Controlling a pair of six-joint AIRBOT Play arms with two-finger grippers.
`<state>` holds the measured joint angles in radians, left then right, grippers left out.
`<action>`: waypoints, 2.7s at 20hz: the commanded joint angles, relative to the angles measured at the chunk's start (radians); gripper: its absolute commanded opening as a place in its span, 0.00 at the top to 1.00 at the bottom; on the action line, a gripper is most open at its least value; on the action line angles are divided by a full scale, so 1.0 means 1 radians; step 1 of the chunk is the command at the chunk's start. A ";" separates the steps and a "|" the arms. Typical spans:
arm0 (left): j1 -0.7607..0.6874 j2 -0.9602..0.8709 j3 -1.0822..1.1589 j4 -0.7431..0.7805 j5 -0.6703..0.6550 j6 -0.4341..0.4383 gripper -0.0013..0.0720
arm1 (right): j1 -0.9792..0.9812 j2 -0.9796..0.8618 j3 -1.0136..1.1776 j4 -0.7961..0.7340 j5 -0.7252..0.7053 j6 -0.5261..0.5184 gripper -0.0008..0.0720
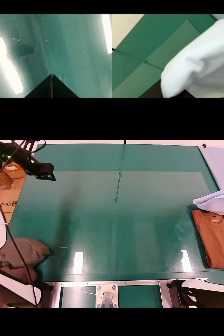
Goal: Fold the shirts.
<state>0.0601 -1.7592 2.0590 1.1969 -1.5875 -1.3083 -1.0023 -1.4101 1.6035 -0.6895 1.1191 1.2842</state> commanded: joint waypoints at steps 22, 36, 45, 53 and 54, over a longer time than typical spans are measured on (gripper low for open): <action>-0.003 0.000 0.000 -0.058 -0.058 -0.002 0.95 | -0.137 0.028 -0.275 -0.848 0.446 0.321 0.97; -0.004 0.009 -0.020 -0.145 0.034 -0.058 0.96 | 0.017 0.003 0.003 -0.728 0.493 0.444 0.96; -0.004 0.332 -0.370 -0.144 0.052 -0.082 0.96 | 0.508 0.161 -0.230 -0.660 0.383 0.406 0.97; -0.004 0.856 -1.110 -0.105 0.170 -0.061 0.96 | 0.769 0.511 -0.806 -0.549 0.123 0.398 0.97; -0.004 0.877 -1.136 -0.092 0.169 -0.059 0.95 | 0.785 0.515 -0.816 -0.548 0.119 0.399 0.97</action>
<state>0.0559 -1.0016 1.0817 1.0756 -1.4429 -1.3750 -0.2817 -0.9588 0.8970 -1.2819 1.3155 1.6840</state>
